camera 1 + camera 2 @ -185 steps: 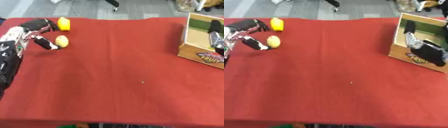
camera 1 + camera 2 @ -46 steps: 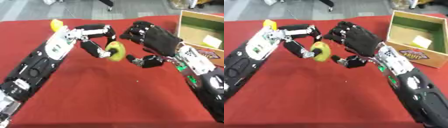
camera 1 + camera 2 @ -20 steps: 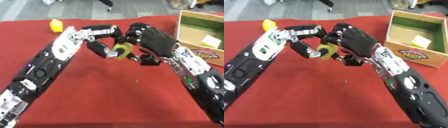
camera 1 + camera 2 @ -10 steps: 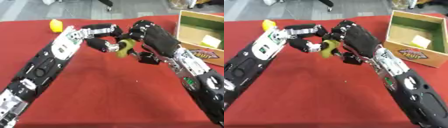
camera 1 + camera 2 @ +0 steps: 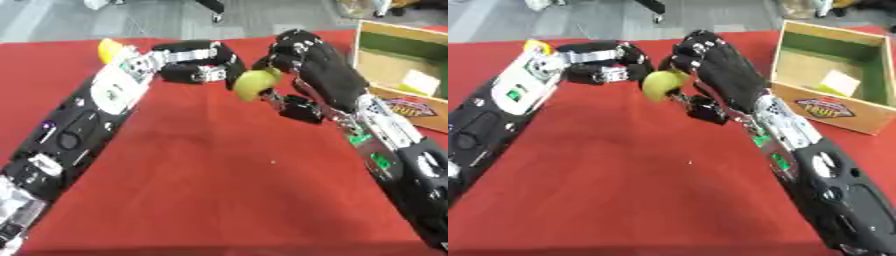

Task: Pick up the objects with one hand, pass them to the other hand, and then place them into the box on the other side of the table.

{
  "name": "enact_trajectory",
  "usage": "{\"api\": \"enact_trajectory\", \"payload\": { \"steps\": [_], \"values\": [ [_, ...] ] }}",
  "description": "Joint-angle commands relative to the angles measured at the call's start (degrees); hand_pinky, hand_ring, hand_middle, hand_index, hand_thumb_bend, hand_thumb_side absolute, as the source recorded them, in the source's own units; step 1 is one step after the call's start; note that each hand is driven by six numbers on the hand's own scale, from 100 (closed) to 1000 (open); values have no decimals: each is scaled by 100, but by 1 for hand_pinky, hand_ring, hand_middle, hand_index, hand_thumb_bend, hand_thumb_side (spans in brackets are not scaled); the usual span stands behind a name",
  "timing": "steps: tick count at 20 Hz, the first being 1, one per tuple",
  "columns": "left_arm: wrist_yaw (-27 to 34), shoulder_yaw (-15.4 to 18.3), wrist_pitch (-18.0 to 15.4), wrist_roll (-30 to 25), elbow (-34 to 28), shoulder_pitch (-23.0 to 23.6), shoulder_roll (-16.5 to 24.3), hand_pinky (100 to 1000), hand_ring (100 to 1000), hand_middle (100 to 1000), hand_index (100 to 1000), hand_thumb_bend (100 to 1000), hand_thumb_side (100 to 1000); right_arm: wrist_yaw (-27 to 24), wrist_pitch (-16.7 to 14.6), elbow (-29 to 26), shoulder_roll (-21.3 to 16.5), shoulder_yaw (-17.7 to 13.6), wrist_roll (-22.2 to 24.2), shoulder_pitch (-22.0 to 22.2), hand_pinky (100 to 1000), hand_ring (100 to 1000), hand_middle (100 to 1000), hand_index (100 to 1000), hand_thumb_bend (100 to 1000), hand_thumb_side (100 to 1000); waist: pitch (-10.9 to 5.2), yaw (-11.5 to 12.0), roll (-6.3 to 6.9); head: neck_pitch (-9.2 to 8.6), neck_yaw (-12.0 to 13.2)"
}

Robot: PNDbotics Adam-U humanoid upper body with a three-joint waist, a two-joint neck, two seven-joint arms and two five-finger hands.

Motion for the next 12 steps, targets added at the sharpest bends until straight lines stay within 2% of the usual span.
{"api": "enact_trajectory", "payload": {
  "steps": [1,3,5,9,10,12],
  "values": [
    [-96,308,-1057,-809,-21,-75,534,751,599,591,752,211,1000,-204,196,-49,-381,-246,-16,-13,718,600,155,254,100,100,-106,-18,49,-15,15],
    [-68,479,-1025,-577,-58,38,787,751,596,587,751,183,1000,-413,385,57,-640,-407,25,34,712,615,144,249,100,100,-119,-18,53,-15,4],
    [119,636,-963,-335,-247,203,1002,752,595,585,750,173,1000,-685,641,397,-827,-592,113,-65,712,616,145,252,100,100,-135,0,65,-15,-36],
    [583,907,-768,67,-906,571,1258,753,592,581,749,159,994,-655,994,1436,-1160,-1034,2,-503,714,613,168,266,100,100,-152,109,87,-15,-227],
    [689,960,-709,129,-1081,658,1270,754,592,580,749,157,988,-616,1067,1743,-1256,-1176,-74,-611,713,615,175,285,100,100,-143,166,95,-15,-297],
    [842,1030,-575,195,-1386,785,1261,755,593,581,750,153,984,-512,1167,2379,-1416,-1424,-194,-792,732,654,258,436,100,100,-120,292,108,-15,-422]
  ]
}}
